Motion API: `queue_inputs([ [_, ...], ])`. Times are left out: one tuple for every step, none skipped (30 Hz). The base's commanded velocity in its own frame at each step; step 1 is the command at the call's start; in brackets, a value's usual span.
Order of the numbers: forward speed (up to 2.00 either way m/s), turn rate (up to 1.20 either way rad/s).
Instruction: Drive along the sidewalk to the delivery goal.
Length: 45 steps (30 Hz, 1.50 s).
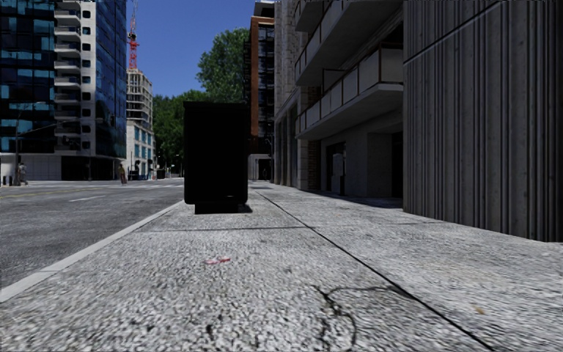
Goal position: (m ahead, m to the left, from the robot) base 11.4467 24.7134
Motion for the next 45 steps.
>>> queue_inputs([
  [2.00,0.00],
  [2.00,0.00],
  [2.00,0.00],
  [2.00,0.00],
  [2.00,0.00],
  [2.00,0.00],
  [2.00,0.00],
  [2.00,0.00],
  [2.00,0.00],
  [2.00,0.00],
  [2.00,0.00],
  [2.00,0.00],
  [2.00,0.00],
  [2.00,0.00],
  [2.00,0.00],
  [2.00,0.00],
  [2.00,0.00],
  [2.00,0.00],
  [2.00,0.00],
  [2.00,0.00],
  [2.00,0.00],
  [2.00,0.00],
  [2.00,0.00],
  [2.00,0.00],
  [2.00,0.00],
  [2.00,0.00],
  [2.00,0.00],
  [2.00,0.00],
  [2.00,0.00],
  [2.00,0.00],
  [2.00,0.00],
  [2.00,0.00],
  [2.00,0.00],
  [2.00,0.00],
  [2.00,0.00],
  [2.00,0.00],
  [2.00,0.00],
  [2.00,0.00],
  [2.00,0.00],
  [2.00,0.00],
  [2.00,0.00],
  [2.00,0.00],
  [2.00,0.00],
  [2.00,0.00],
  [2.00,0.00],
])
